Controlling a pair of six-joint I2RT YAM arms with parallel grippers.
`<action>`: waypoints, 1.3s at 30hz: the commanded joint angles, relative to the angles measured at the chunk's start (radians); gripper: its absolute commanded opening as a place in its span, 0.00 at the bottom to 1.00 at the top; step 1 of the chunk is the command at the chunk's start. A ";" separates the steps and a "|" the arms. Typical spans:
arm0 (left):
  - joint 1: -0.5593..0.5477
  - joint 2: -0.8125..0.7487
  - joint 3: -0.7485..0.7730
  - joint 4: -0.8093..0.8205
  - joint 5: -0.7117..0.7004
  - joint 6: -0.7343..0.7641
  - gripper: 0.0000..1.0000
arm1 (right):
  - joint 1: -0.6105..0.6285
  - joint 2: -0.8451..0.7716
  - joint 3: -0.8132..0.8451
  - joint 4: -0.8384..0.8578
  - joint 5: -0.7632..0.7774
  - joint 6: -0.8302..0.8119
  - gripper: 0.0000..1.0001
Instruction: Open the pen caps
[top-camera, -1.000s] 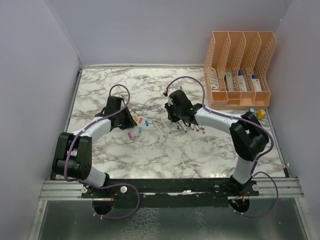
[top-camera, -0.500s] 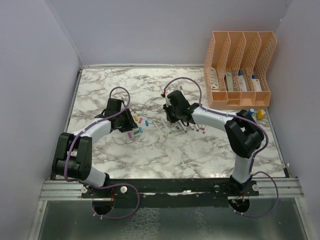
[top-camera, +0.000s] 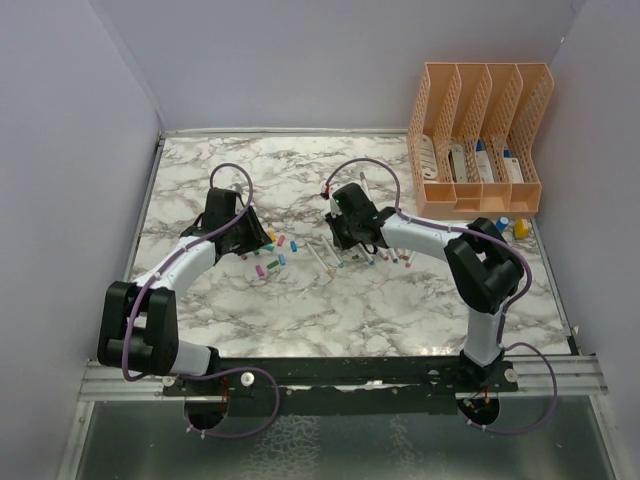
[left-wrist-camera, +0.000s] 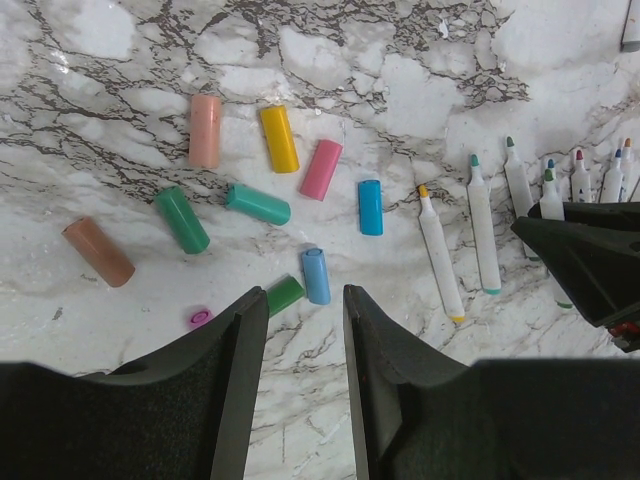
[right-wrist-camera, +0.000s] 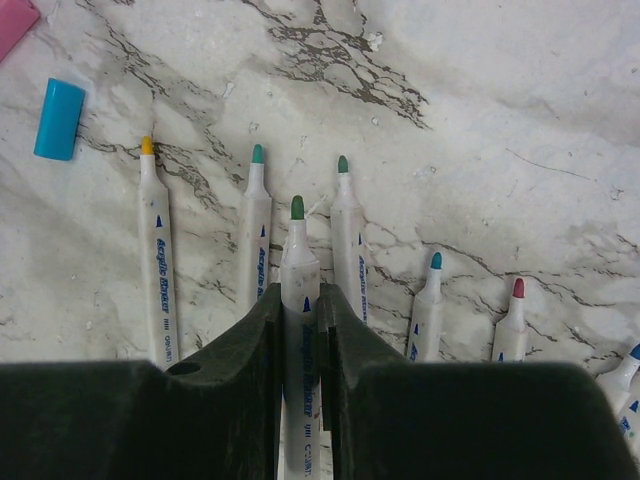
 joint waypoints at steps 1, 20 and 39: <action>0.009 -0.023 0.021 -0.007 -0.022 0.000 0.39 | -0.004 -0.002 0.023 0.002 -0.016 0.006 0.18; 0.016 -0.064 0.024 0.056 0.032 -0.022 0.68 | -0.100 -0.037 0.197 -0.046 0.174 0.027 0.59; 0.027 -0.164 -0.016 0.211 0.147 -0.095 0.99 | -0.296 0.406 0.661 -0.169 0.117 -0.037 0.64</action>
